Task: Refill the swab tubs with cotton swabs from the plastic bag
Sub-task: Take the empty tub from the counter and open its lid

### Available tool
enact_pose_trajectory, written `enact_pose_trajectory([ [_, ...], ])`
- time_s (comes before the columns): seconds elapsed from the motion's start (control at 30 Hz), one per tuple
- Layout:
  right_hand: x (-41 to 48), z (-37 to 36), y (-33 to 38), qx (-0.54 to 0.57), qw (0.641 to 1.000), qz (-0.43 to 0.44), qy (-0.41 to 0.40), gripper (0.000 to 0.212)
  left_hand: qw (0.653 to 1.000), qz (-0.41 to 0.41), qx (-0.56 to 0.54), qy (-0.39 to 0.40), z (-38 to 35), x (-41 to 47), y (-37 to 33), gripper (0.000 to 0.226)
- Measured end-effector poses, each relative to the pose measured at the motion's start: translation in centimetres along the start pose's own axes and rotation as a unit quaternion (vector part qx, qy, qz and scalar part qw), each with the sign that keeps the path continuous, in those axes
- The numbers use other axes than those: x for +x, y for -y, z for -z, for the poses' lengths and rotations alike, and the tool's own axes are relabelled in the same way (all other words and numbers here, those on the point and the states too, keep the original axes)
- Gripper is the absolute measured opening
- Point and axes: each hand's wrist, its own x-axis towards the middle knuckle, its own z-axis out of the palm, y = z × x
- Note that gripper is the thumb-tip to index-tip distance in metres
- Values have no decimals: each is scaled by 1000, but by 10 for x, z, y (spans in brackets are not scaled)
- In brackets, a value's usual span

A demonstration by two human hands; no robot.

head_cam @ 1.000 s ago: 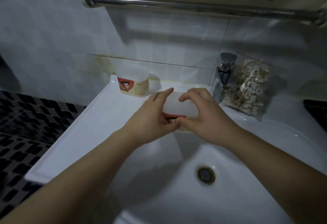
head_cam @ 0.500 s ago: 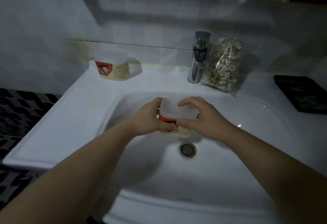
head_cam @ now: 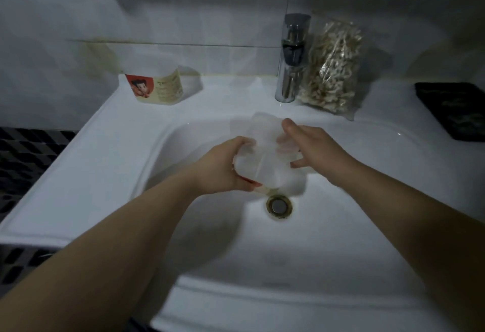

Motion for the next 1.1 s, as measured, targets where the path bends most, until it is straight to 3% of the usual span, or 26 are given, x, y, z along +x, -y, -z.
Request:
enact_pose_trajectory([
  [0.1,0,3,2,36,999,-37,3,63,1000,-8,4,18,2,-1,3,131],
  [0.2,4,7,4,91,993,-73,-25,73,999,-30,-23,31,2,-3,4,144],
  [0.33,7,6,1,106,990,-94,-22,66,997,-68,-19,31,1,-3,3,136],
  [0.47,1,4,4,97,989,-111,-12,69,993,-106,41,29,0,-6,-2,99],
  [0.57,-2,3,4,49,989,-137,-5,63,994,-92,49,35,-1,-7,-6,85],
  [0.77,-6,1,-8,-40,976,-207,59,62,987,-21,126,100,-4,-4,-4,85],
  [0.9,-5,2,-13,-40,970,-209,120,57,982,-5,149,119,-8,-4,-5,87],
  [1.1,0,1,-17,-37,965,-223,130,55,982,1,131,137,-9,-3,-2,98],
])
